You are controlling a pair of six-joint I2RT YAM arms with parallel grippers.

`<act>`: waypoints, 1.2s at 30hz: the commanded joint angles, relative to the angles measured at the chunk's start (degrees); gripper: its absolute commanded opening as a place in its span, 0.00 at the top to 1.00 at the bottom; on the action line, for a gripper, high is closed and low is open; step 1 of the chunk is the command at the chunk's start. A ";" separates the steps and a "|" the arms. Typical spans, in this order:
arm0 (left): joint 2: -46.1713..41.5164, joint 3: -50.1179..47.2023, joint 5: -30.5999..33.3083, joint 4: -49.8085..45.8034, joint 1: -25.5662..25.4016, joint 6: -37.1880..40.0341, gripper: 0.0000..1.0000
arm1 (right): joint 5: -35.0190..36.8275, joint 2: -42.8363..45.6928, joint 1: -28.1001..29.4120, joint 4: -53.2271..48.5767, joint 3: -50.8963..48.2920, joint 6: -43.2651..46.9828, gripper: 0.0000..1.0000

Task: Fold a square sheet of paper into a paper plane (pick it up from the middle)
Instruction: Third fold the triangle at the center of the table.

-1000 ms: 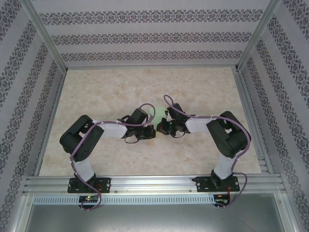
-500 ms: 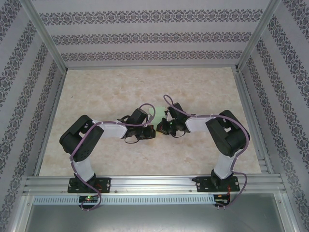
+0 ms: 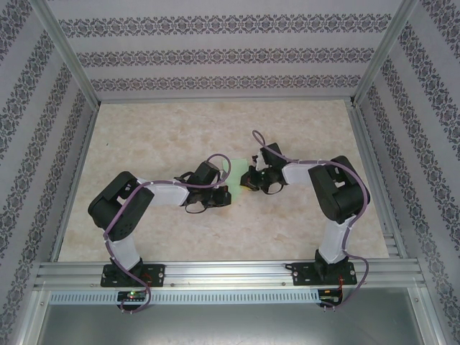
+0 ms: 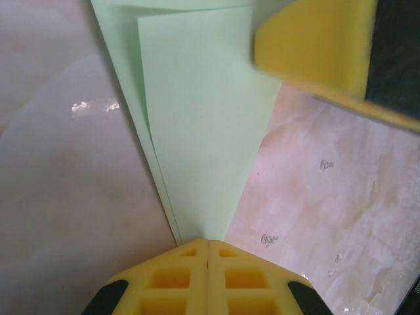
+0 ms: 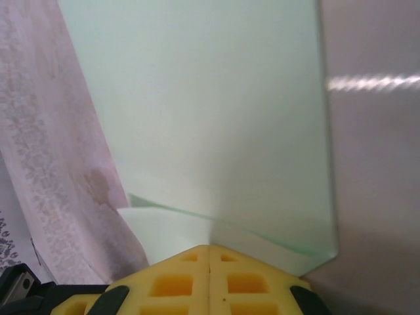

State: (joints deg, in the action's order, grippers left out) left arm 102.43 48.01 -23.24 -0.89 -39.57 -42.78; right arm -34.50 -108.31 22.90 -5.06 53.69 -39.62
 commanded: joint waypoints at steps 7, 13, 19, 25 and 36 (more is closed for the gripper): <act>1.15 -1.49 3.07 -13.11 -0.51 0.84 1.00 | 6.71 -1.30 -6.45 -4.13 5.71 5.75 1.00; -1.74 3.05 1.55 -12.60 -0.51 2.04 0.98 | 6.32 9.78 -4.71 -7.77 4.43 3.80 0.97; -4.89 8.47 4.86 -11.76 -0.51 3.79 0.85 | 8.11 15.97 -2.63 -6.15 -1.53 -0.15 0.74; -1.64 12.86 12.34 -13.91 -0.51 4.08 0.86 | 8.40 15.19 -1.30 -0.87 -6.26 -3.54 0.63; 4.94 16.46 15.43 -16.59 -0.47 4.09 0.93 | 6.18 7.83 -0.02 1.72 -4.10 -4.05 0.62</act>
State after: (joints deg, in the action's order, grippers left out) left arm 106.61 63.20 -10.02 -14.96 -39.55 -39.62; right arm -27.53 -99.46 22.15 -5.54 47.90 -42.83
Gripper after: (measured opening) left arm 0.077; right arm 0.377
